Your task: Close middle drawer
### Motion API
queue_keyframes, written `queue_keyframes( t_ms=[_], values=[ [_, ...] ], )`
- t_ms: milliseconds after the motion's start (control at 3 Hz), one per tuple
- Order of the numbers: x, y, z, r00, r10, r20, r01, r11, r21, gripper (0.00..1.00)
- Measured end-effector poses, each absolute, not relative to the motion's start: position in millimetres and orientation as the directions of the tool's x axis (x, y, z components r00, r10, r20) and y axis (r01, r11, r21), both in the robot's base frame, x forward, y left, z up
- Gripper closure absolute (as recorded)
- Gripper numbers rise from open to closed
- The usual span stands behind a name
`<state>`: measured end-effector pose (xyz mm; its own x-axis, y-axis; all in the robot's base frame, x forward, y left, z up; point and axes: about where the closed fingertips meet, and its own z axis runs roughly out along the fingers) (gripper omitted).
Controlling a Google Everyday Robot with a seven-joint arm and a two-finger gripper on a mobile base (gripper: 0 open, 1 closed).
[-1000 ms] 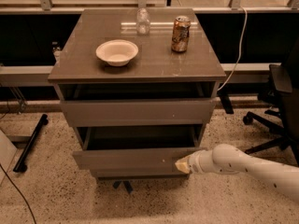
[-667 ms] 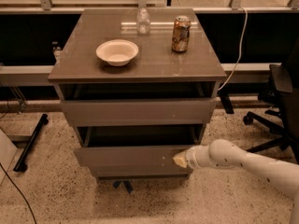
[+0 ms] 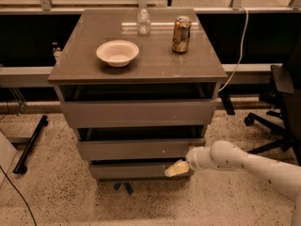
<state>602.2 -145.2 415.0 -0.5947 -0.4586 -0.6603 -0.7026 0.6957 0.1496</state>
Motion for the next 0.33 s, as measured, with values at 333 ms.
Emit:
queue_keyframes(
  t_ms=[333],
  values=[
    [602.2, -145.2, 415.0, -0.595, -0.459, -0.660, -0.703, 0.696, 0.150, 0.00]
  ],
)
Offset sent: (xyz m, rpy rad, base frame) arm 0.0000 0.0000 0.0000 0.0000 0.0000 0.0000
